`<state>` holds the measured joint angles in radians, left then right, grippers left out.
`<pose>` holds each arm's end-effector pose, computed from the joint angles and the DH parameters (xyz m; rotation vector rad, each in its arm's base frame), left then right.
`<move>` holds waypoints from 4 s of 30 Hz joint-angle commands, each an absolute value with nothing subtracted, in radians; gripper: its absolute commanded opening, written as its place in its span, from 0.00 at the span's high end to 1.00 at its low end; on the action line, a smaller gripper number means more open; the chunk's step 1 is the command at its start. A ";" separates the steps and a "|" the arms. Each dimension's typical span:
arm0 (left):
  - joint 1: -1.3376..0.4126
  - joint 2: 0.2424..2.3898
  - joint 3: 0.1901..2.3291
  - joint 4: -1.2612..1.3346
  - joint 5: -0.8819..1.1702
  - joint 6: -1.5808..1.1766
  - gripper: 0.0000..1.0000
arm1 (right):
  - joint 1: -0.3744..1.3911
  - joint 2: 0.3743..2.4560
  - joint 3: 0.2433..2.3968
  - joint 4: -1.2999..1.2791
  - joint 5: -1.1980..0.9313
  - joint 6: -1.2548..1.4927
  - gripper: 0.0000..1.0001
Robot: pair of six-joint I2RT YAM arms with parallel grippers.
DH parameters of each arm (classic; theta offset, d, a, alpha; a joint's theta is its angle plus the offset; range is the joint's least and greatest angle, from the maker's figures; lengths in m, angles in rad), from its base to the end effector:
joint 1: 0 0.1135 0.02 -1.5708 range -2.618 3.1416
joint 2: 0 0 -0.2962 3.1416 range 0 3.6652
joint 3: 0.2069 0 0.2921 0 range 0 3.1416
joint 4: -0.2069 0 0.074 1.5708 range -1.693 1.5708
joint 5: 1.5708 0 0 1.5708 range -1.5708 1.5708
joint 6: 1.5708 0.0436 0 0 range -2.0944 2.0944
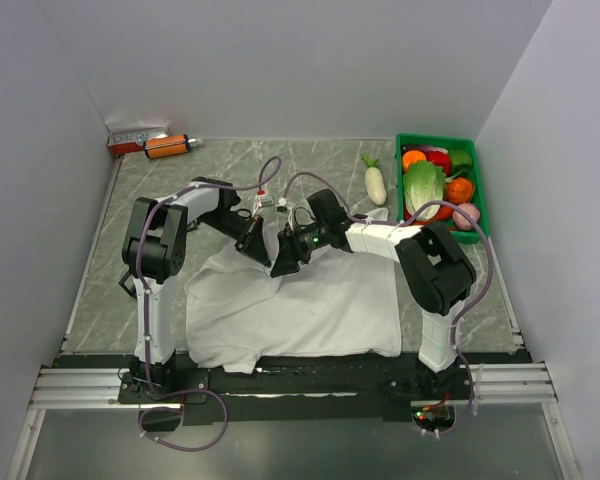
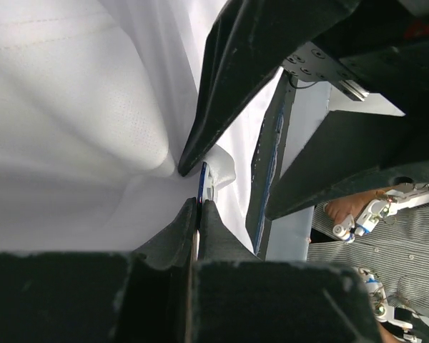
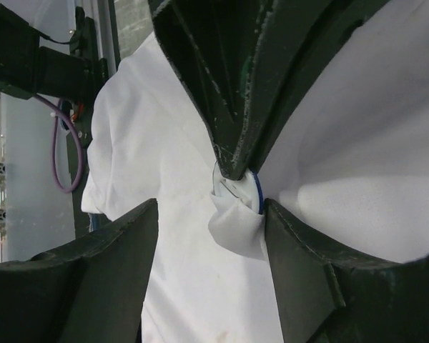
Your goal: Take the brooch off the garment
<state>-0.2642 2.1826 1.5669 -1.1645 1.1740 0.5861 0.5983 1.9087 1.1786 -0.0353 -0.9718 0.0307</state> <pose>0.4135 -0.1535 0.1510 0.9059 2.4411 -1.7493 0.3452 0.2789 0.1787 -1.1299 2.0436 1.4444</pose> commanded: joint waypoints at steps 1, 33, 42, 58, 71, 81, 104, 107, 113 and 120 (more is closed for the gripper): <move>-0.264 2.126 1.560 -1.121 1.235 0.565 0.99 | 0.598 1.925 1.221 0.023 -0.994 0.075 0.35; -0.247 2.098 1.522 -1.092 1.230 0.561 0.99 | 0.557 1.994 1.269 0.055 -1.031 0.198 0.61; -0.244 2.098 1.529 -1.095 1.232 0.555 0.99 | 0.563 2.011 1.289 0.023 -0.994 0.175 0.65; -0.245 2.109 1.545 -1.109 1.262 0.546 0.99 | 0.572 2.011 1.307 -0.029 -0.977 0.114 0.68; -0.245 2.112 1.549 -1.111 1.281 0.531 0.99 | 0.584 2.023 1.335 -0.064 -0.939 0.074 0.73; -0.244 2.126 1.563 -1.121 1.336 0.508 0.99 | 0.607 2.025 1.388 -0.161 -0.827 -0.028 0.78; -0.245 2.102 1.493 -1.025 1.459 0.348 0.99 | 0.696 1.980 1.411 -0.196 -0.333 -0.281 0.70; -0.245 2.105 1.499 -1.037 1.451 0.370 0.99 | 0.698 1.950 1.399 -0.181 -0.371 -0.293 0.67; -0.242 2.121 1.546 -1.117 1.372 0.468 0.99 | 0.693 1.807 1.307 -0.241 -0.469 -0.414 0.53; -0.239 2.122 1.568 -1.131 1.327 0.499 0.99 | 0.652 1.732 1.266 -0.314 -0.497 -0.476 0.46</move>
<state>-0.2352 2.1571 1.5299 -1.0794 1.2800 0.4599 0.6872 1.7927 1.2850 -0.2852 -0.4797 -0.4156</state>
